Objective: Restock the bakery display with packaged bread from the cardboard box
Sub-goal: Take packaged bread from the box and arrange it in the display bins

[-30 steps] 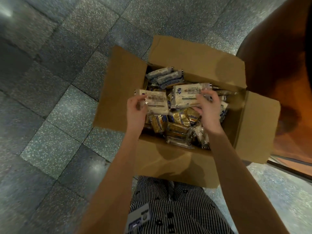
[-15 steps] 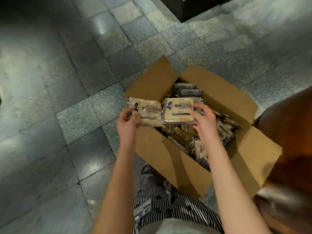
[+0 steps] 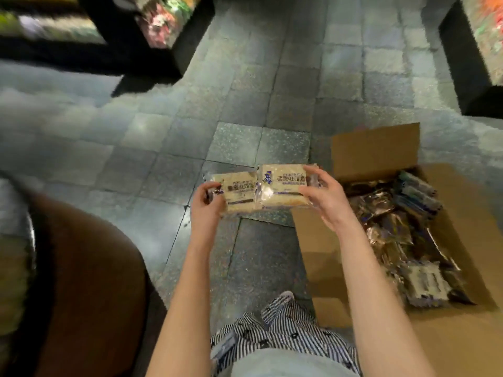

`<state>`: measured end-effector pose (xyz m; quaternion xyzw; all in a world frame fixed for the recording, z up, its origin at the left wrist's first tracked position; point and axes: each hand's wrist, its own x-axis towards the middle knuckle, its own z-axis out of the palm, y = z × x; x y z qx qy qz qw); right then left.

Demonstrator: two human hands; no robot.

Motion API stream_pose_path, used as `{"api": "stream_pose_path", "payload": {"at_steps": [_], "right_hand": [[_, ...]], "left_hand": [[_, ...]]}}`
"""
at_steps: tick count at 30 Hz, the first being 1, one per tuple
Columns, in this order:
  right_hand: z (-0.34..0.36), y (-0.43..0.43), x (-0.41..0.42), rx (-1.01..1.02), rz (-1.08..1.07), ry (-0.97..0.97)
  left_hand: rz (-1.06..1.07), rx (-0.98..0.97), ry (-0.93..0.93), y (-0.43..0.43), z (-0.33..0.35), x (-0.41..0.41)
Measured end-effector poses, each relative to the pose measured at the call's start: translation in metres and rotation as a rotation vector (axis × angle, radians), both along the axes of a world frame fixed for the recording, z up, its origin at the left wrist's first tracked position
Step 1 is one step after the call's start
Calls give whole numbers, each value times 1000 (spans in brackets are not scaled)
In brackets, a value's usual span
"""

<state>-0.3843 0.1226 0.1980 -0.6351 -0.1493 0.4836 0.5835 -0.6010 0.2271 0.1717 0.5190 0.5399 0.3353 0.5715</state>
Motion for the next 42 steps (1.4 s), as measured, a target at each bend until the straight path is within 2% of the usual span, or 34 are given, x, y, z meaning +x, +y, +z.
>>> {"api": "stream_pose_path", "payload": {"at_steps": [5, 12, 15, 22, 32, 37, 42], "right_hand": [[14, 21, -93, 11, 152, -124], [13, 0, -259, 104, 338, -238], [13, -23, -326, 146, 439, -217], [7, -61, -485, 136, 718, -357], [1, -81, -696, 183, 1132, -337], [4, -77, -808, 244, 1327, -212], [10, -72, -930, 274, 1475, -227]], "left_hand": [[268, 52, 68, -23, 13, -114], [481, 174, 84, -104, 25, -290], [593, 170, 53, -147, 27, -358], [792, 83, 186, -255, 22, -515], [1164, 87, 222, -365, 20, -657], [1406, 129, 180, -393, 28, -735], [1591, 118, 228, -408, 37, -823]]}}
